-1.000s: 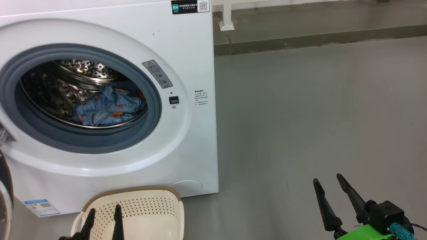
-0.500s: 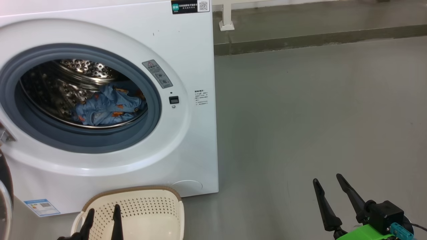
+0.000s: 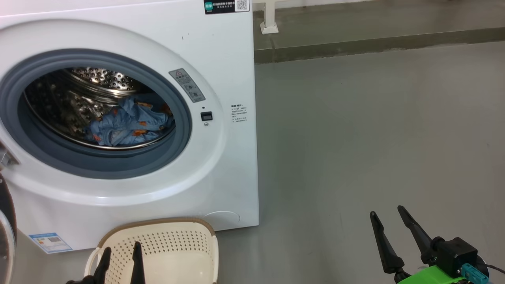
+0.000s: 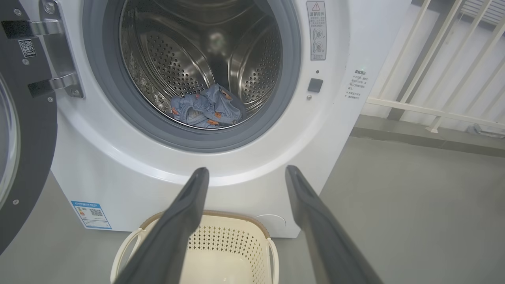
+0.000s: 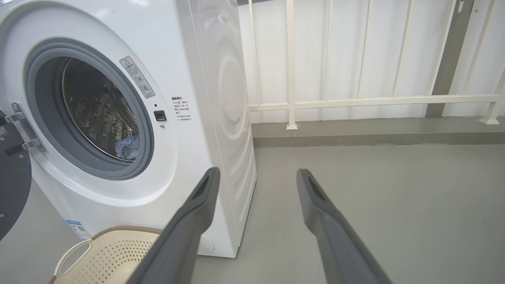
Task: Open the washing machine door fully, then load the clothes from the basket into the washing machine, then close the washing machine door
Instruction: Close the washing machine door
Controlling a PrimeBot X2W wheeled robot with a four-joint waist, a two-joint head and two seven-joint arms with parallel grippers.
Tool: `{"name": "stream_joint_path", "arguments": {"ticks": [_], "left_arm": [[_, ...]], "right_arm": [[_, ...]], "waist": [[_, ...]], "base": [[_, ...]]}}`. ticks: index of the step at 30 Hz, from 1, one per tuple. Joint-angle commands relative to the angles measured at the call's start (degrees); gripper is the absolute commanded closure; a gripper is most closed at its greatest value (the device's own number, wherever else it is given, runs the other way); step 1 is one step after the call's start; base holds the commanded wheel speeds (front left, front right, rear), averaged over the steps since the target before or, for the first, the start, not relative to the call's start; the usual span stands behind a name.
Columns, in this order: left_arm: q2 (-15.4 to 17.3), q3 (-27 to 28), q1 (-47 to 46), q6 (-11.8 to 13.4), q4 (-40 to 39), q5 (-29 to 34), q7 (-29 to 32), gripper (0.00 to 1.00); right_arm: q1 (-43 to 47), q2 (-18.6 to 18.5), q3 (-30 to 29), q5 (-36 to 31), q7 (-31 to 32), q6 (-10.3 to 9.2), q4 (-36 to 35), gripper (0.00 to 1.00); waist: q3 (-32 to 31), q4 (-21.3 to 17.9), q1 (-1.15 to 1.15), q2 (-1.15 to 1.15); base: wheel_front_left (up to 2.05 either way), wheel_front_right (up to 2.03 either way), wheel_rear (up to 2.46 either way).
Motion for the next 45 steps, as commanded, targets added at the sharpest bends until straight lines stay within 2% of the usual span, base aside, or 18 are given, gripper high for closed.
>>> {"name": "stream_joint_path", "arguments": {"ticks": [1, 24, 45], "left_arm": [[0.3, 2.0, -1.6, 0.0, -1.6, -0.1, -0.4, 0.0], [0.3, 2.1, -1.9, 0.8, -2.0, 0.6, -0.4, 0.0], [0.3, 1.4, -1.3, 1.4, -2.3, 1.2, -0.4, 0.0]], "right_arm": [[-1.6, -0.4, 1.3, -0.8, -0.3, 0.09, -1.3, 0.0], [-1.9, -0.5, 1.5, -0.6, -0.3, 0.09, -0.9, 0.0], [-2.0, -0.8, 2.4, -0.5, -0.3, 0.09, -0.6, 0.0]], "waist": [[0.0, 0.0, 0.0, 0.0], [0.6, 0.2, 0.0, 0.0], [0.3, 0.4, 0.0, 0.0]], "base": [[-0.53, 0.53, 0.0], [-1.49, 1.49, 0.0], [-0.12, 0.12, 0.0]]}}
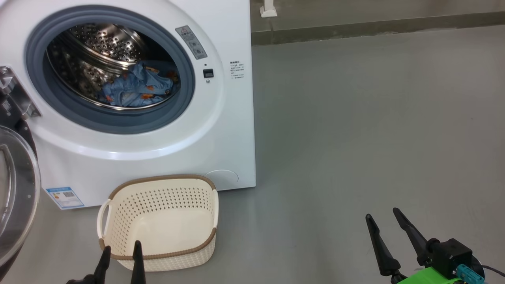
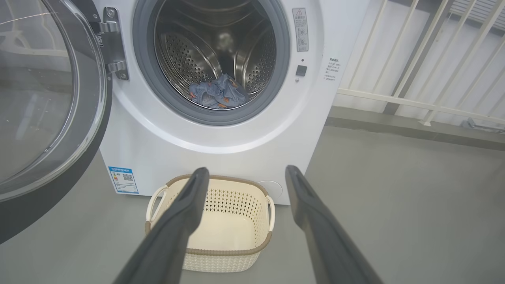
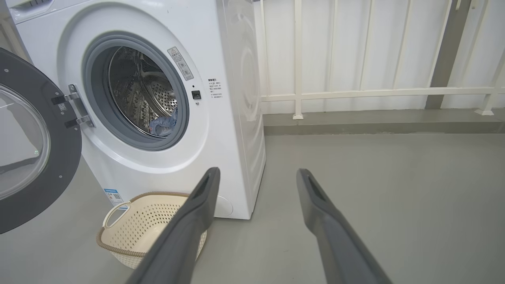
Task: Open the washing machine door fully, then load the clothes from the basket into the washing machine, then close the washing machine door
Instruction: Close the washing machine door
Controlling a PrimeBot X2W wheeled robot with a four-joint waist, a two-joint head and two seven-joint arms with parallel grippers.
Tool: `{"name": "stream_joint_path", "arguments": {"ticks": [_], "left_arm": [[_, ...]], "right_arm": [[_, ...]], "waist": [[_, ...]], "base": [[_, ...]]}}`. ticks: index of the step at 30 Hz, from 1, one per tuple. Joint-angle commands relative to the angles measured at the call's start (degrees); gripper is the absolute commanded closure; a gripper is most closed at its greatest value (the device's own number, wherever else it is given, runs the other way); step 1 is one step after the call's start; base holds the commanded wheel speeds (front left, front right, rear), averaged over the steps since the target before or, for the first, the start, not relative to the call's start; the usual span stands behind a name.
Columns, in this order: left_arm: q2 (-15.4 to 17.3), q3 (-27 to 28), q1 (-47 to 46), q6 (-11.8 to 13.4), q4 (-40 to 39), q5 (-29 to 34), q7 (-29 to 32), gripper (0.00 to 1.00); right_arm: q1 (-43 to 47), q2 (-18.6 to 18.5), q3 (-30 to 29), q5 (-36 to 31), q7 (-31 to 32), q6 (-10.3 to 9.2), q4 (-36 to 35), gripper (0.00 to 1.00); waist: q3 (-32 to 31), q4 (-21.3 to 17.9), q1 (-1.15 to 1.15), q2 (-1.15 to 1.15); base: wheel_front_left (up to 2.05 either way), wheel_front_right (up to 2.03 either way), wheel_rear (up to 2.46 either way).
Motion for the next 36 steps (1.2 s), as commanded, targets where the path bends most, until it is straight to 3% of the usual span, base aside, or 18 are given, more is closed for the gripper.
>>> {"name": "stream_joint_path", "arguments": {"ticks": [1, 22, 29, 36], "left_arm": [[0.3, 1.7, -1.3, 0.3, -1.8, 0.8, -0.4, 0.0], [0.3, 2.1, -1.6, 0.5, -1.9, 1.3, -0.4, 0.0], [0.3, 2.2, -1.5, 1.2, -2.2, 2.1, -0.4, 0.0], [0.3, 3.2, -0.4, 1.3, -2.6, 2.7, -0.4, 0.0]], "right_arm": [[-2.0, -0.7, 1.4, -0.5, -0.3, 0.09, -1.2, 0.0], [-2.0, 0.0, 1.2, -0.5, -0.3, 0.09, -1.4, 0.0], [-1.5, 0.0, 2.2, -0.3, -0.3, 0.09, -1.8, 0.0], [-1.2, 0.4, 4.0, 0.3, -0.3, 0.09, -1.4, 0.0]], "waist": [[0.0, 0.0, 0.0, 0.0], [0.4, 0.8, 0.0, 0.0], [0.7, 4.4, 0.0, 0.0], [-0.5, 11.1, 0.0, 0.0]], "base": [[0.0, 0.0, 0.0], [0.0, 0.0, 0.0], [0.0, 0.0, 0.0], [0.0, 0.0, 0.0]]}}
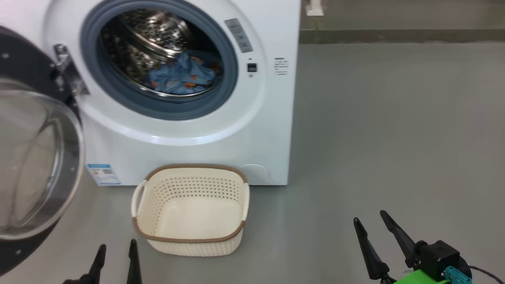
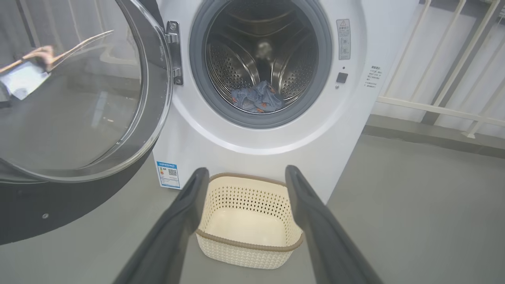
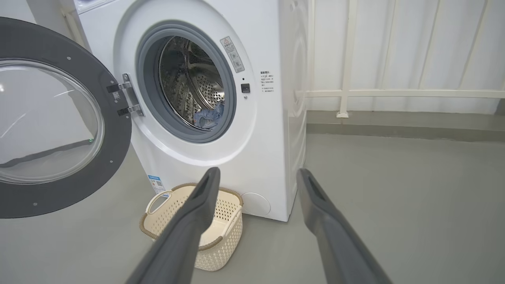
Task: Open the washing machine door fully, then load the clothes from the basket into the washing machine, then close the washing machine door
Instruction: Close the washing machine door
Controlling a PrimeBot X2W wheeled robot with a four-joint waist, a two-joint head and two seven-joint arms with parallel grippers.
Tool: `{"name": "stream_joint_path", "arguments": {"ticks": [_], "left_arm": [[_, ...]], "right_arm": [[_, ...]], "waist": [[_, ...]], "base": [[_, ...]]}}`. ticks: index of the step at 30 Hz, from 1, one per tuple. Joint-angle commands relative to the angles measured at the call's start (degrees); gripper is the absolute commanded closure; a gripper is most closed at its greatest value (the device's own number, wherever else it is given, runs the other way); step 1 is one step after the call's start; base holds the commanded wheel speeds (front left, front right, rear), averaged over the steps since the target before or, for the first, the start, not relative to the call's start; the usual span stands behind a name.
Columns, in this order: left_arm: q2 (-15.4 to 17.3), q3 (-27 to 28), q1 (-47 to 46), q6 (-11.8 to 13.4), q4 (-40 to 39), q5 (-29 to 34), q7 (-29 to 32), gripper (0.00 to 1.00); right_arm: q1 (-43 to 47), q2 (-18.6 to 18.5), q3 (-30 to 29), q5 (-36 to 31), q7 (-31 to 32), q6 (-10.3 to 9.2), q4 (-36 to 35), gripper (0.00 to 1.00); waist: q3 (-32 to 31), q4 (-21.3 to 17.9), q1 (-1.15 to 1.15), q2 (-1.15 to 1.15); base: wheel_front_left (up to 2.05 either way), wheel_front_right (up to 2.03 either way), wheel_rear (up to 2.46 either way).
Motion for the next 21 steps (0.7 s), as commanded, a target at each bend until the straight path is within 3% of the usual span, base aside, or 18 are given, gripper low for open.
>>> {"name": "stream_joint_path", "arguments": {"ticks": [1, 13, 21], "left_arm": [[0.3, 2.3, -0.4, 0.1, -1.8, 0.8, -0.4, 0.0], [0.3, 4.9, 1.1, -1.3, -2.1, 3.1, -0.4, 0.0], [0.3, 7.3, 1.7, -0.8, -4.5, 2.9, -0.4, 0.0]], "right_arm": [[-1.2, 0.0, 1.7, 0.2, -0.3, 0.09, -1.2, 0.0], [-1.4, 1.5, 3.7, 0.7, -0.3, 0.09, -0.8, 0.0], [-5.0, 1.4, 7.6, 1.3, -0.3, 0.09, -0.3, 0.0]], "waist": [[-1.0, 5.0, 0.0, 0.0], [-3.2, 17.4, 0.0, 0.0], [-1.3, 20.4, 0.0, 0.0]], "base": [[0.0, 0.0, 0.0], [0.0, 0.0, 0.0], [0.0, 0.0, 0.0]]}}
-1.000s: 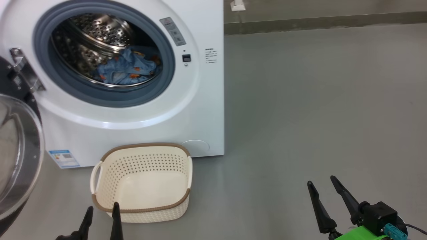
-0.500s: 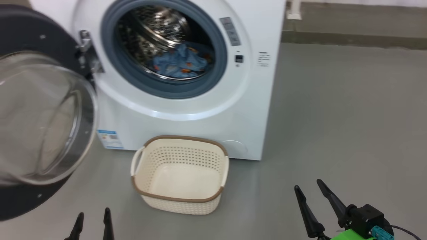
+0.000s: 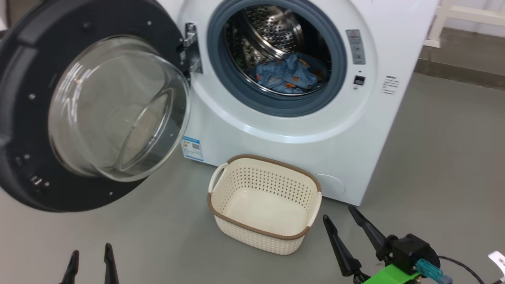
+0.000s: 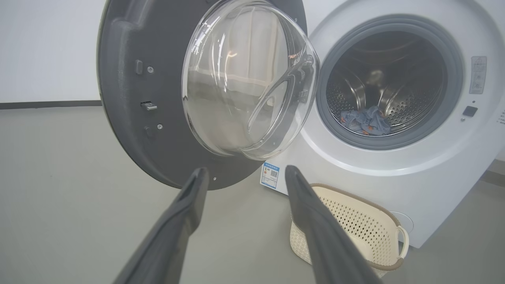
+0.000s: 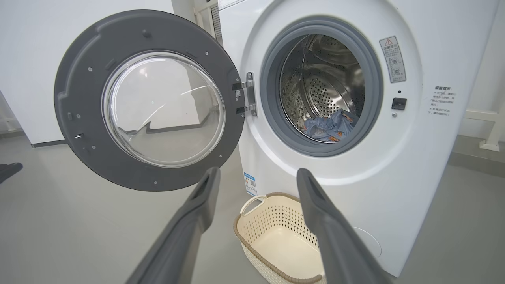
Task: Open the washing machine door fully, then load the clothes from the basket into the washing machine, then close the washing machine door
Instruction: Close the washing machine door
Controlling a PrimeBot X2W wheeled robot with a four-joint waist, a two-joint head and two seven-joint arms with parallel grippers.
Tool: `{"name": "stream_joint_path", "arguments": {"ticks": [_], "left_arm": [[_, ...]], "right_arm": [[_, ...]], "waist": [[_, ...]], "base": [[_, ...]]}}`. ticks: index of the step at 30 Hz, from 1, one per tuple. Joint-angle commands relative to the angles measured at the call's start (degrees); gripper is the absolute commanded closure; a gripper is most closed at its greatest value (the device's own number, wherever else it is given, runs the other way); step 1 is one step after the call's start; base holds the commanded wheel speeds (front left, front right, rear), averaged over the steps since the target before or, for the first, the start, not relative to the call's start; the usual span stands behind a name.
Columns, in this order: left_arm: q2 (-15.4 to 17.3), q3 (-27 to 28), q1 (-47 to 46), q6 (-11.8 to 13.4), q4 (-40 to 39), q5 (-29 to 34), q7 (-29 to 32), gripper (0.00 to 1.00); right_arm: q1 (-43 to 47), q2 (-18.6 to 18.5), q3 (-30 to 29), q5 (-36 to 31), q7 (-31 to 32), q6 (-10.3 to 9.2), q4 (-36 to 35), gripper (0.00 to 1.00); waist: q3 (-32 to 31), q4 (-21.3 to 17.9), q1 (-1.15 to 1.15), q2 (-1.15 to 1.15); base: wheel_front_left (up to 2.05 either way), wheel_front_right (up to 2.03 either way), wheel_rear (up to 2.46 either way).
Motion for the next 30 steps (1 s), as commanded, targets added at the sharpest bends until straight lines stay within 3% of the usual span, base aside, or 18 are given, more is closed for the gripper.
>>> {"name": "stream_joint_path", "arguments": {"ticks": [1, 10, 30], "left_arm": [[0.3, 2.0, -0.8, 0.3, -2.0, -0.3, -0.4, 0.0], [0.3, 2.8, 0.7, 1.7, -4.7, -1.4, -0.4, 0.0], [0.3, 2.7, 1.2, 2.3, -5.4, -1.4, -0.4, 0.0]], "right_arm": [[-2.9, -0.4, 1.7, 0.5, -0.3, 0.09, -1.1, 0.0], [-5.7, -1.1, 4.5, 1.8, -0.3, 0.09, 0.3, 0.0], [-6.1, -1.5, 5.3, 2.5, -0.3, 0.09, 1.0, 0.0]], "waist": [[0.8, 1.7, 0.0, 0.0], [1.8, 2.7, 0.0, 0.0], [1.4, 2.4, 0.0, 0.0]], "base": [[0.0, 0.0, 0.0], [0.0, 0.0, 0.0], [0.0, 0.0, 0.0]]}}
